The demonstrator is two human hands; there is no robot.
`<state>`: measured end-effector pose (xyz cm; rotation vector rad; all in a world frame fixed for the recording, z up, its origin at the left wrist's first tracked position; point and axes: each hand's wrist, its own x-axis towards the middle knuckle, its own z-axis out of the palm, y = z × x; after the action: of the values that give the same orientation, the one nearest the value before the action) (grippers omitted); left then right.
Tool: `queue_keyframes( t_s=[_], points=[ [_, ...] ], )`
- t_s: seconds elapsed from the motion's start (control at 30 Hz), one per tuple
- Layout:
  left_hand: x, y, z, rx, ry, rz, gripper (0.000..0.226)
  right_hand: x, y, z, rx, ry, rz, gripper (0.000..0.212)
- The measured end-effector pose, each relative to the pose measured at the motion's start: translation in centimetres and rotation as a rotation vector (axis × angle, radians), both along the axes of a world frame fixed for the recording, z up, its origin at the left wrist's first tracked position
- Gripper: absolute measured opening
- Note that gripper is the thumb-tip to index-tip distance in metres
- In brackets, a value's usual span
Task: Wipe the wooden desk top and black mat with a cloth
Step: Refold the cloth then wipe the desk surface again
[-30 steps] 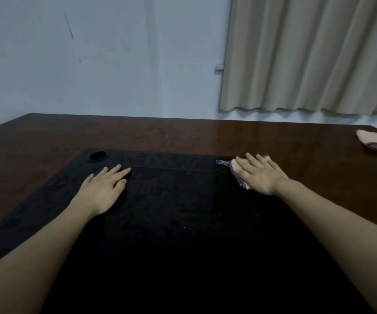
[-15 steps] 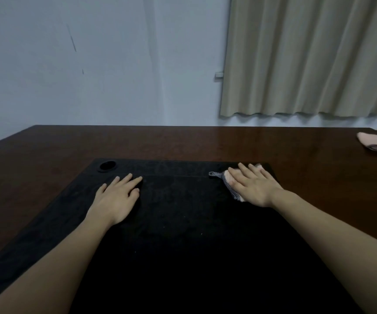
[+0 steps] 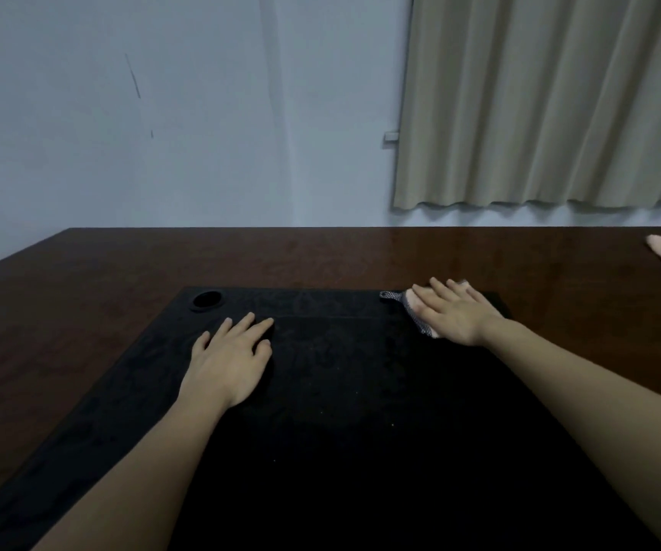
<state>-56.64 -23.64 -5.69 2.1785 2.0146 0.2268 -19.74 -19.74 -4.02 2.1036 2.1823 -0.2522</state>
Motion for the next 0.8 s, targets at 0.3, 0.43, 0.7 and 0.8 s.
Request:
queue_keyframes(
  t_s=[0.3, 0.43, 0.7, 0.8],
  points=[
    [0.2, -0.5, 0.2, 0.008, -0.035, 0.014, 0.049, -7.3, -7.4, -0.4, -0.007, 0.025, 0.43, 0.064],
    [0.2, -0.7, 0.4, 0.004, -0.037, 0.008, 0.049, -3.2, -7.6, 0.2, -0.023, 0.037, 0.358, 0.061],
    [0.1, -0.6, 0.4, 0.026, -0.093, 0.014, 0.049, -4.6, 2.3, 0.0, 0.023, -0.018, 0.04, 0.063],
    [0.2, -0.8, 0.5, 0.05, -0.128, 0.035, 0.049, -10.8, 1.4, -0.1, 0.013, -0.026, 0.202, 0.061]
  ],
)
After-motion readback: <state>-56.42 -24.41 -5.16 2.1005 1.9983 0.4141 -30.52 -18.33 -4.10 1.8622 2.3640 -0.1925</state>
